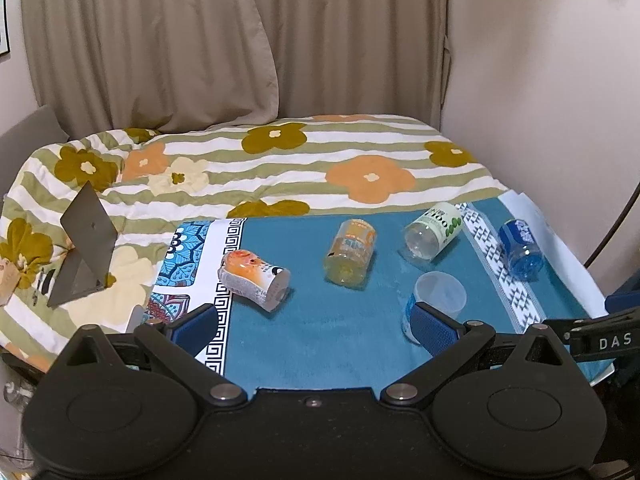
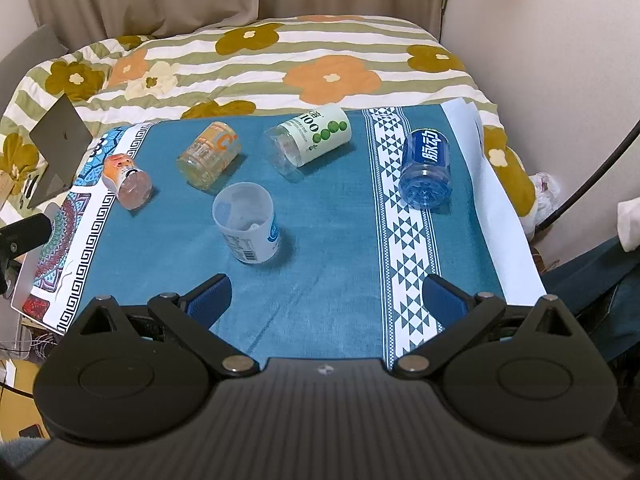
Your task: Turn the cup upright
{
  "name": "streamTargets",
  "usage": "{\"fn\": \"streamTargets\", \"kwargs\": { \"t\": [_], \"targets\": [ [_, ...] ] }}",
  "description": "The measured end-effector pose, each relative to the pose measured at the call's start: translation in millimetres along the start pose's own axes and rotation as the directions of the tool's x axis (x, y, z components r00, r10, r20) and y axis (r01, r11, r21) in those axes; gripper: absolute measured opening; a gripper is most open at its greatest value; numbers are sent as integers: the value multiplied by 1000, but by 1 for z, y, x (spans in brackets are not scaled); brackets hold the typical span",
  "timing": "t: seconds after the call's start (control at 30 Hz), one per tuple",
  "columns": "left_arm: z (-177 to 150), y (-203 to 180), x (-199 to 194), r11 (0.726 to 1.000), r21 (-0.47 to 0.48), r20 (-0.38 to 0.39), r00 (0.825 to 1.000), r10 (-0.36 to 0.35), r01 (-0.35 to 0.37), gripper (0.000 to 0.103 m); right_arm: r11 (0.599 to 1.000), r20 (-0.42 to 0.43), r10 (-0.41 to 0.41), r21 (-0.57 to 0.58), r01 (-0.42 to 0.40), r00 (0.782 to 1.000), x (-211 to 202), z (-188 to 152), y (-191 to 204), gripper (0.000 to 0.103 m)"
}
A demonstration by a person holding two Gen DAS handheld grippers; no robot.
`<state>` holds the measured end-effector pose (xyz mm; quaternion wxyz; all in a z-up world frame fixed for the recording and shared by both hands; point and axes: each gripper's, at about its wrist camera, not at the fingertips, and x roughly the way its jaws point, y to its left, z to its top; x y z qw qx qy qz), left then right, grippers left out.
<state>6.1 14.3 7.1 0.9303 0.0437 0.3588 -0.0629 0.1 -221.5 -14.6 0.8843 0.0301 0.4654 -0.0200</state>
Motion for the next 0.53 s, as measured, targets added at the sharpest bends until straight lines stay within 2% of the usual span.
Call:
{"fn": "streamTargets", "kwargs": {
  "t": [0.23,0.53],
  "targets": [
    [2,0,1,999,13,11,999,31,-31,103,1000,-2,-2,2,2,1000,2,1,1,103],
    [0,1,7,999,30,2,999,35,-35,103,1000,-8,5,2,-5,1000,3,2,0,103]
  ]
}}
